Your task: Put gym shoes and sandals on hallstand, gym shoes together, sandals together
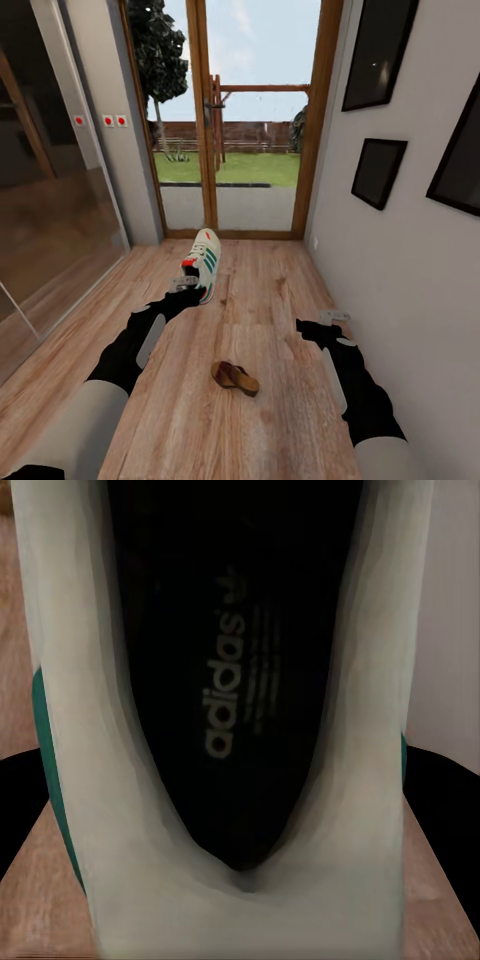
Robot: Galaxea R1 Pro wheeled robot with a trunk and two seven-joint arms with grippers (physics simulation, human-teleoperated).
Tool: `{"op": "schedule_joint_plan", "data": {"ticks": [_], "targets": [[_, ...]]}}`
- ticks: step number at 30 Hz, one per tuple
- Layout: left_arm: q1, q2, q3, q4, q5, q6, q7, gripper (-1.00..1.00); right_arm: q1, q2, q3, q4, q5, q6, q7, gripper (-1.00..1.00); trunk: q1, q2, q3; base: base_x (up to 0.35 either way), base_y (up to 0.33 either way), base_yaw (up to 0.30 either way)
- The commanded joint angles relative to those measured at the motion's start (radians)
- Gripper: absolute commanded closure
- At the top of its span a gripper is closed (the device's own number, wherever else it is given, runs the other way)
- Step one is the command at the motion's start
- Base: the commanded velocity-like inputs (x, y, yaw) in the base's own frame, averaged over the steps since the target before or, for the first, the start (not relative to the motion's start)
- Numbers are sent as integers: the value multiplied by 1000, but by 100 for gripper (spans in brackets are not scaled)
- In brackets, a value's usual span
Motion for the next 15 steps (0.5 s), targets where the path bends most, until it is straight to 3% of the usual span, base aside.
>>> {"op": "schedule_joint_plan", "data": {"ticks": [1, 8, 12, 15], "targets": [[-1, 0, 0, -1, 6, 6, 0, 100, 0, 1, -1, -2, 0, 5, -2, -100, 0, 0, -1, 0, 0, 295], [-1, 0, 0, -1, 8, 6, 0, 100, 0, 1, -1, -2, 1, 5, -2, -100, 0, 0, -1, 31, -3, 296], [-1, 0, 0, -1, 9, 6, 0, 100, 0, 1, -1, -2, 1, 5, -2, -100, 0, 0, -1, 192, -107, 266], [-1, 0, 0, -1, 9, 6, 0, 100, 0, 1, -1, -3, 1, 5, -2, -100, 0, 0, -1, 266, -163, 65]]}}
